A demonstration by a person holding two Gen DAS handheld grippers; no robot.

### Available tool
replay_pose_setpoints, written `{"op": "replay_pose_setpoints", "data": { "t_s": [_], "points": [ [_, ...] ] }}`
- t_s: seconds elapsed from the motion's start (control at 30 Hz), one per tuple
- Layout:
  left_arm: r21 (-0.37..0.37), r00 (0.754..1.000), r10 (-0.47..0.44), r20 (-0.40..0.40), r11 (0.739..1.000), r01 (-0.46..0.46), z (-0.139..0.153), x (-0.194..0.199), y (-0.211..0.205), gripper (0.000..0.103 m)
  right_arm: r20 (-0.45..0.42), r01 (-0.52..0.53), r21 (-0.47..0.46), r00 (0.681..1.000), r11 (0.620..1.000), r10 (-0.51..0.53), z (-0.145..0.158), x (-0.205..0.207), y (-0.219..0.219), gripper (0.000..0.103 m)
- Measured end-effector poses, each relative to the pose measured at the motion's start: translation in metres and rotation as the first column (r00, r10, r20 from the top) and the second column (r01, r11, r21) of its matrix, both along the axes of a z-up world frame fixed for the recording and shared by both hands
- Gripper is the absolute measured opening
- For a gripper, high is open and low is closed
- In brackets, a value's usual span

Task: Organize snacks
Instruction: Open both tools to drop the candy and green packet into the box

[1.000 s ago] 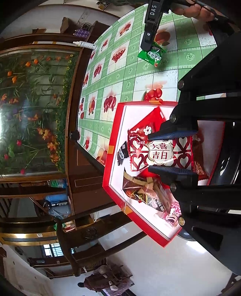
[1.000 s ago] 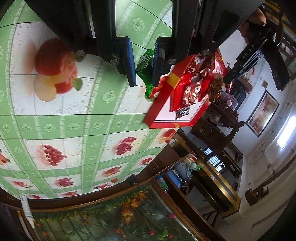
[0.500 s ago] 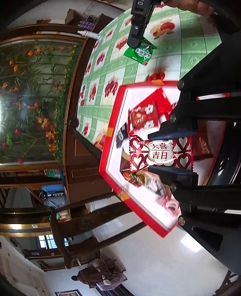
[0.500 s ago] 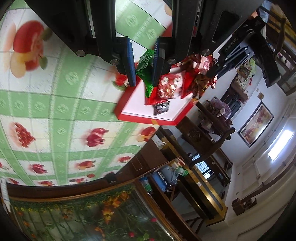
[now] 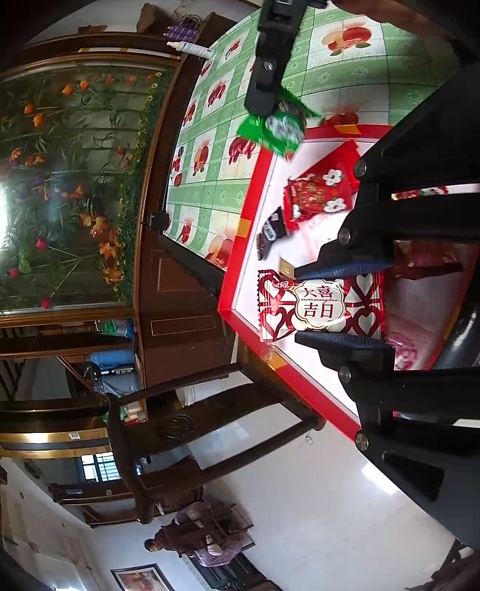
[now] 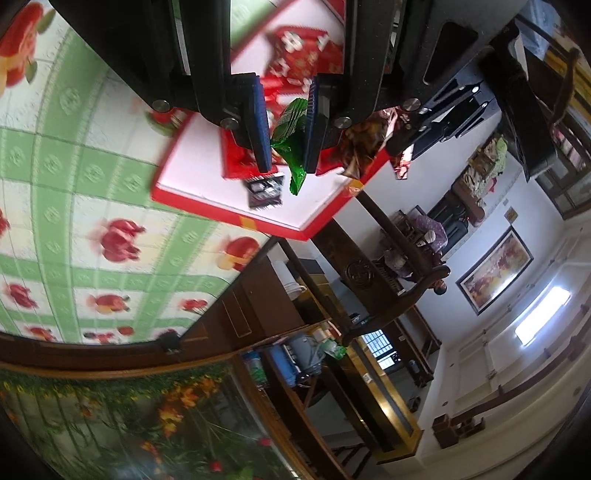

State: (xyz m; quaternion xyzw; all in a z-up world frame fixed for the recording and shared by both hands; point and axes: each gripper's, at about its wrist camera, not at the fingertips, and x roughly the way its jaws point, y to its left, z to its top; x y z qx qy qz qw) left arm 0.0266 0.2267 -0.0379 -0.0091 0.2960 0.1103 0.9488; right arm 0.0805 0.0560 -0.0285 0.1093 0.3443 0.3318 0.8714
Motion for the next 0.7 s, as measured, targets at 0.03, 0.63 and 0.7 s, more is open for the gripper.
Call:
{"op": "replay_pose_setpoints", "data": {
  "t_s": [0.03, 0.63, 0.7],
  "points": [
    [0.004, 1.000, 0.000, 0.004, 1.000, 0.000, 0.001, 0.003, 0.000, 0.024, 0.010, -0.006, -0.002, 1.000, 1.000, 0.006, 0.001, 0.000, 0.005, 0.017],
    [0.017, 0.996, 0.075, -0.046, 0.997, -0.074, -0.006, 0.065, 0.012, 0.034, 0.037, -0.068, 0.041, 0.997, 0.997, 0.067, -0.023, 0.040, 0.051, 0.021],
    [0.023, 0.994, 0.091, -0.053, 0.996, -0.090, -0.007, 0.066, 0.010, 0.059, -0.018, -0.072, 0.053, 0.997, 0.996, 0.073, -0.032, 0.050, 0.045, 0.022]
  ]
}}
